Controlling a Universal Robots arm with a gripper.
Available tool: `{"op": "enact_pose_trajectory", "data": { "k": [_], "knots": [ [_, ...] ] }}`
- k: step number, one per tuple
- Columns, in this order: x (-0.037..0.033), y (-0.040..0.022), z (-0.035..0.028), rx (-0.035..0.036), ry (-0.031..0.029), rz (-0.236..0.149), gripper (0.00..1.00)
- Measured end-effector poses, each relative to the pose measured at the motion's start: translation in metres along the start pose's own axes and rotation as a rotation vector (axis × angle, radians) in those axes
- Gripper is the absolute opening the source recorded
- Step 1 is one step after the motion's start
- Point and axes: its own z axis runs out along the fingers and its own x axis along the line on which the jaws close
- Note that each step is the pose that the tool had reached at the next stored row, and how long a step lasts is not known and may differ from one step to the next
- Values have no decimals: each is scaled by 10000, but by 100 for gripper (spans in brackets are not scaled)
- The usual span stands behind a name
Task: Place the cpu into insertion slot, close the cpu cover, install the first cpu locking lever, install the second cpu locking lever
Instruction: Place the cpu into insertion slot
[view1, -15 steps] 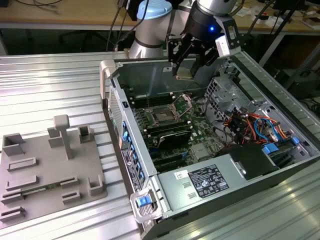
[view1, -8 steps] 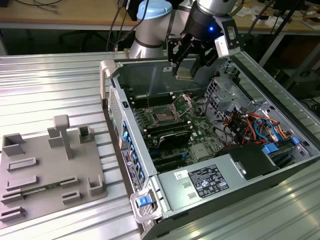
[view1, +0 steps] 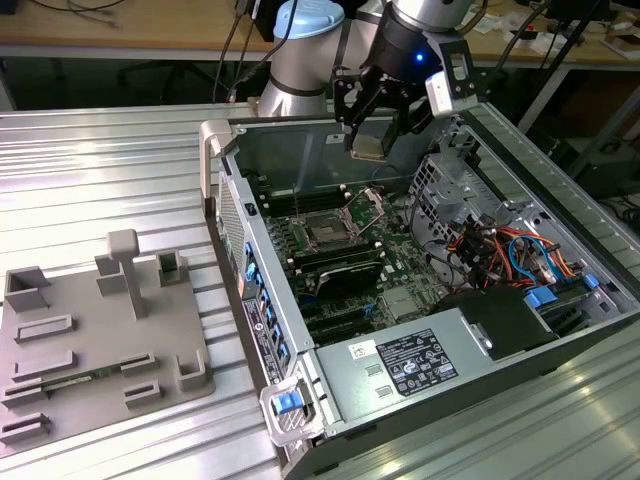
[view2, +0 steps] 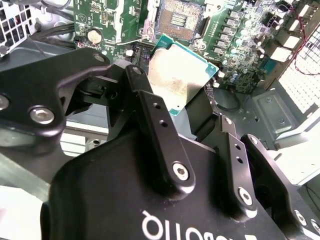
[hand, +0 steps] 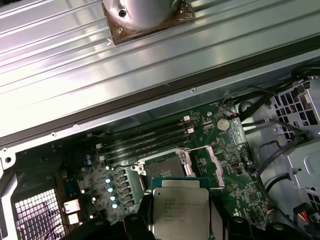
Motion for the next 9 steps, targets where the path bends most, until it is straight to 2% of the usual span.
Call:
{"op": "enact_pose_trajectory", "data": {
  "k": [6,9],
  "knots": [
    [6,-2,2,-4,-29,320,55],
    [6,-2,3,-6,-30,328,55]
  ]
}}
